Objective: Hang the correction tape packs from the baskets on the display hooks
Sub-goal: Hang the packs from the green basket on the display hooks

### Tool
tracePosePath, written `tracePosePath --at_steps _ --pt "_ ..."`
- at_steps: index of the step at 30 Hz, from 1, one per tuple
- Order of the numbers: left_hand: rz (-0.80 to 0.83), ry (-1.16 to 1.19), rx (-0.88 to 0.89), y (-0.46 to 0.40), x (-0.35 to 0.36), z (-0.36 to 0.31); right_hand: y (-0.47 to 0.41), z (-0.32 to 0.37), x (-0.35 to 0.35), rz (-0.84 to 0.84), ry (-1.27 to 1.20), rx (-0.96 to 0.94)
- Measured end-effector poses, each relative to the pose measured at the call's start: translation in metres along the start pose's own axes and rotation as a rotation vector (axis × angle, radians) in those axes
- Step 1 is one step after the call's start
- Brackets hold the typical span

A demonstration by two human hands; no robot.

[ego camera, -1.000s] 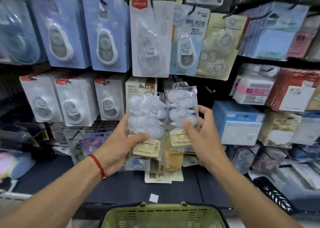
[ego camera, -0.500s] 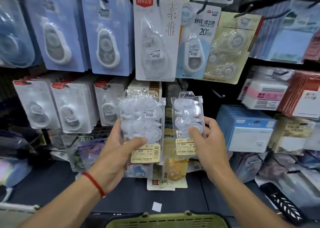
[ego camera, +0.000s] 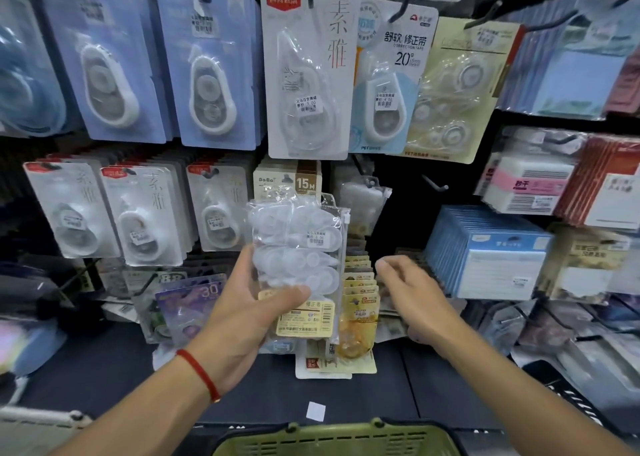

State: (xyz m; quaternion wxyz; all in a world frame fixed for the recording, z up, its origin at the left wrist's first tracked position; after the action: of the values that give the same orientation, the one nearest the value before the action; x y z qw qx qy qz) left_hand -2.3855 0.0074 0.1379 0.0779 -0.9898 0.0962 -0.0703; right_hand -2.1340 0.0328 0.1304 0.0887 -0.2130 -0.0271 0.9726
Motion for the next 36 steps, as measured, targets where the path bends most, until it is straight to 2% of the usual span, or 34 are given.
tracePosePath --at_steps 3,5,9,12,16,21,32,36 --pt "0.027 0.005 -0.003 -0.002 0.008 0.003 0.024 0.009 0.011 0.207 -0.251 -0.092" --pt "0.046 -0.005 -0.006 -0.003 0.016 0.006 0.036 0.014 0.018 0.28 -0.34 -0.123" --pt "0.055 -0.045 0.006 -0.003 0.029 0.008 0.045 0.02 0.02 0.176 -0.386 -0.195" --pt "0.021 -0.006 -0.01 -0.007 0.033 0.008 0.048 0.022 0.016 0.105 -0.434 -0.183" --pt "-0.075 -0.072 0.02 -0.011 0.029 0.002 0.046 0.03 0.0 -0.084 -0.336 -0.283" --pt "-0.14 -0.218 0.159 -0.012 0.016 -0.001 0.036 0.038 -0.007 -0.074 -0.364 -0.273" --pt "-0.139 -0.145 0.128 -0.013 0.004 -0.002 0.03 0.037 0.001 -0.086 -0.463 -0.216" --pt "-0.096 -0.025 0.091 -0.015 0.002 0.002 0.029 0.033 0.001 -0.145 -0.449 -0.221"
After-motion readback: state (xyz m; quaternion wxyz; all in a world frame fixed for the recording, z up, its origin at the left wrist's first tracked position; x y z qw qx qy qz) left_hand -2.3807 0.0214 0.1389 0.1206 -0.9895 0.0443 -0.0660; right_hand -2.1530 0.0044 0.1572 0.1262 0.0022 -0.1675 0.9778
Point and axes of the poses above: each hand's wrist, its own y-axis away from the middle knuckle, its own x-axis out of the palm, z = x × y, the point moved 3 cm from there along -y, towards the middle knuckle, and after that the axes turned 9 degrees about -y, right-handed, at the moved point
